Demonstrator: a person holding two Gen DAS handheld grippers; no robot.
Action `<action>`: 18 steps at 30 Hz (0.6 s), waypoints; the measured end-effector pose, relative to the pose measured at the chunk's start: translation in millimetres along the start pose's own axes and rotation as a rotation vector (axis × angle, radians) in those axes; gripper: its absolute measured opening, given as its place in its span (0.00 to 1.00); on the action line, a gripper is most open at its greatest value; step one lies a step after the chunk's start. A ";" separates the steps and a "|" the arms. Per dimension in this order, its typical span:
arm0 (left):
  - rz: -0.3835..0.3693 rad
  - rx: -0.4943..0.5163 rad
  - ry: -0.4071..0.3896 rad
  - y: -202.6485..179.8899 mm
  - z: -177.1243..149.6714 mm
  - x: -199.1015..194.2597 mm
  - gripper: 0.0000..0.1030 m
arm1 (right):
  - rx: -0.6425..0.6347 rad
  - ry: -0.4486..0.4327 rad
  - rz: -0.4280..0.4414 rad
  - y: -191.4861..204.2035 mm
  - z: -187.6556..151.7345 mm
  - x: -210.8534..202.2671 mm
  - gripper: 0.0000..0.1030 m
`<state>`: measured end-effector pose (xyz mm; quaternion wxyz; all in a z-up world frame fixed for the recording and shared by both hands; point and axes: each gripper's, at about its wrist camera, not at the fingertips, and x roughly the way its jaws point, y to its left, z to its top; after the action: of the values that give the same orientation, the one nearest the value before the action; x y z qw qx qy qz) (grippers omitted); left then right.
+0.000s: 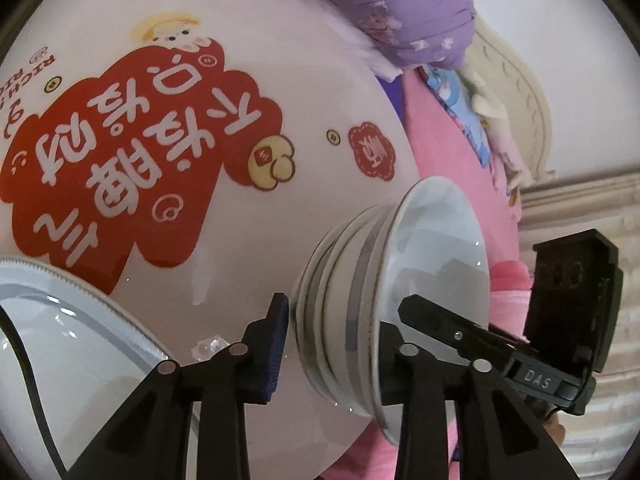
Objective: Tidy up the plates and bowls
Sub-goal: 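Lift the nested bowls with both tools and carry them over the plates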
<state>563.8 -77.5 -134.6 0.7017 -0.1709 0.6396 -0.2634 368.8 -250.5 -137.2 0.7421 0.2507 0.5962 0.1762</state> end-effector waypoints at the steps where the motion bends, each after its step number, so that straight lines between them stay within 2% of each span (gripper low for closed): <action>1: 0.000 0.000 0.003 -0.9 -2.2 0.0 0.33 | -0.004 0.003 0.001 1.1 -0.4 1.2 0.48; 4: -0.004 -0.003 0.001 -3.1 -4.2 0.4 0.31 | -0.019 -0.002 -0.024 3.2 0.2 4.5 0.44; 5: 0.002 0.003 -0.002 -5.3 -5.4 -0.1 0.31 | -0.024 -0.005 -0.041 4.3 0.6 6.3 0.40; 9: 0.025 0.002 -0.027 -10.6 -14.2 -2.3 0.31 | -0.009 -0.013 -0.034 1.9 -1.5 4.4 0.37; 12: 0.007 -0.035 -0.008 -6.3 -15.5 -5.3 0.30 | 0.001 -0.010 -0.025 1.0 -1.4 3.9 0.36; 15: 0.016 -0.087 -0.007 7.3 -15.0 -9.3 0.51 | -0.008 -0.003 -0.039 1.2 -3.2 2.7 0.35; 18: -0.006 -0.082 0.005 9.1 -17.6 -8.6 0.47 | -0.016 0.001 -0.034 1.8 -6.0 1.9 0.38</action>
<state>547.5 -63.5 -135.0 0.6917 -0.2010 0.6510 -0.2395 363.5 -247.0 -138.7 0.7466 0.2346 0.5994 0.1683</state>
